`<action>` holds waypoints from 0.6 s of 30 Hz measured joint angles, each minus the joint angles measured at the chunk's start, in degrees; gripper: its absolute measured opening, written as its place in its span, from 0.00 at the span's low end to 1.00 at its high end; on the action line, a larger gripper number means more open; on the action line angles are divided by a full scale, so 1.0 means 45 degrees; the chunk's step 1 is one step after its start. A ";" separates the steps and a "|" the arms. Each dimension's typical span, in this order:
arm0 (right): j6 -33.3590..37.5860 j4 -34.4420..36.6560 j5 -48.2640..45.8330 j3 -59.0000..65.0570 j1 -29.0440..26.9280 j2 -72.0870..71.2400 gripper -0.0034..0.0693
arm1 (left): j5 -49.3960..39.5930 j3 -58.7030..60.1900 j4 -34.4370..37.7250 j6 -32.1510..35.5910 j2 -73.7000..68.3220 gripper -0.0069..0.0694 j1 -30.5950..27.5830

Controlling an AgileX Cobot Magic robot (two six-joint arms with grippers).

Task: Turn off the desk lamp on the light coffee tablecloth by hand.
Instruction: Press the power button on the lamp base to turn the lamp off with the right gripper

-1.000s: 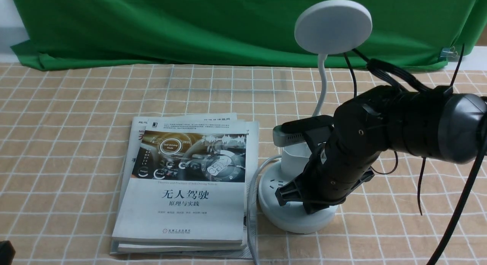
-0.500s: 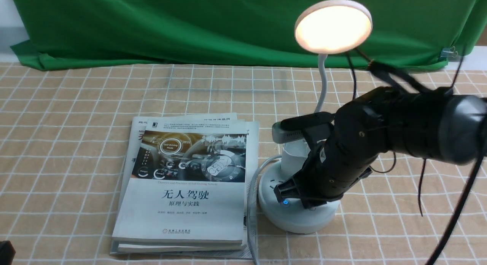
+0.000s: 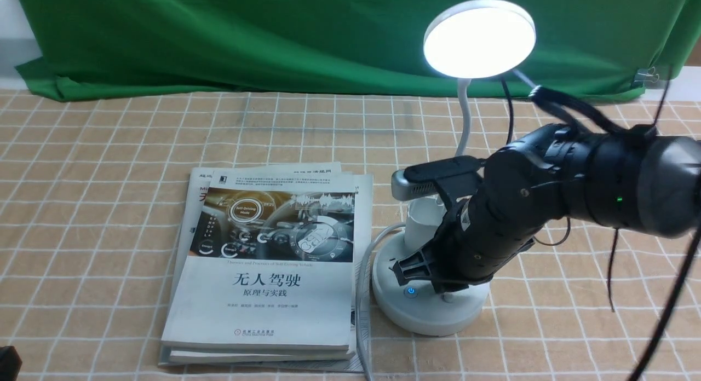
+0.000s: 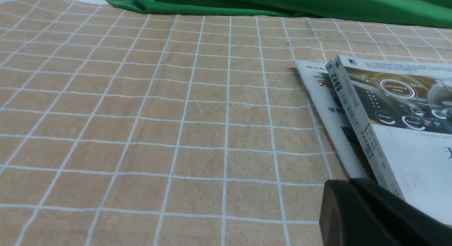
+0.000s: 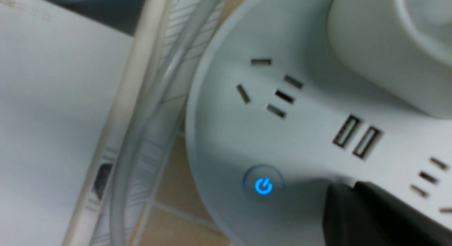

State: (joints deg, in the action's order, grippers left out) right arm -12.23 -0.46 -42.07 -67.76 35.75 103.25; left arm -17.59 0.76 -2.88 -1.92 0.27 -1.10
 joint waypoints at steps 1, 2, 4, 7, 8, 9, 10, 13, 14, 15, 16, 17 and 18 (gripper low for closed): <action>0.0000 0.0000 0.0000 0.0000 0.0000 -0.0230 0.10 | 0.0000 0.0000 0.0000 0.0000 0.0000 0.10 0.0000; 0.0000 0.0000 0.0000 0.0000 0.0000 -0.0431 0.10 | 0.0000 0.0000 0.0000 0.0000 0.0000 0.10 0.0000; 0.0000 0.0000 -0.0001 0.0000 0.0000 -0.0713 0.10 | 0.0000 0.0000 0.0000 0.0000 0.0000 0.10 0.0000; 0.0000 0.0103 -0.0001 0.0000 0.0000 -0.0859 0.10 | 0.0000 0.0000 0.0000 0.0000 0.0000 0.10 0.0000; 0.0000 0.0103 -0.0001 0.0000 0.0000 -0.0859 0.10 | 0.0000 0.0000 0.0000 0.0000 0.0000 0.10 0.0000; 0.0000 0.0103 -0.0001 0.0000 0.0000 -0.0818 0.10 | 0.0000 0.0000 0.0000 0.0000 0.0000 0.10 0.0000; 0.0000 0.0103 -0.0001 0.0000 0.0000 -0.0800 0.10 | 0.0000 0.0000 0.0000 0.0000 0.0000 0.10 0.0000; -0.0012 0.0103 -0.0001 0.0000 0.0000 -0.0672 0.10 | 0.0000 0.0000 0.0000 0.0000 0.0000 0.10 0.0000; -0.0012 0.0103 -0.0014 0.0000 0.0000 -0.0608 0.10 | 0.0000 0.0000 0.0000 0.0000 0.0000 0.10 0.0000; -0.0012 0.0103 -0.0033 0.0000 0.0000 -0.0550 0.10 | 0.0000 0.0000 0.0000 0.0000 0.0000 0.10 0.0000; -0.0012 0.0103 -0.0075 0.0000 0.0000 -0.0460 0.10 | 0.0000 0.0000 0.0000 0.0000 0.0000 0.10 0.0000; -0.0012 0.0103 -0.0089 0.0000 0.0000 -0.0420 0.10 | 0.0000 0.0000 0.0000 0.0000 0.0000 0.10 0.0000; -0.0012 0.0103 -0.0143 0.0000 0.0000 -0.0253 0.10 | 0.0000 0.0000 0.0000 0.0000 0.0000 0.10 0.0000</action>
State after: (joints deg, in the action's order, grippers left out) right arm -12.29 0.00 -42.71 -67.76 35.75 102.11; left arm -17.59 0.76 -2.88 -1.92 0.27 -1.10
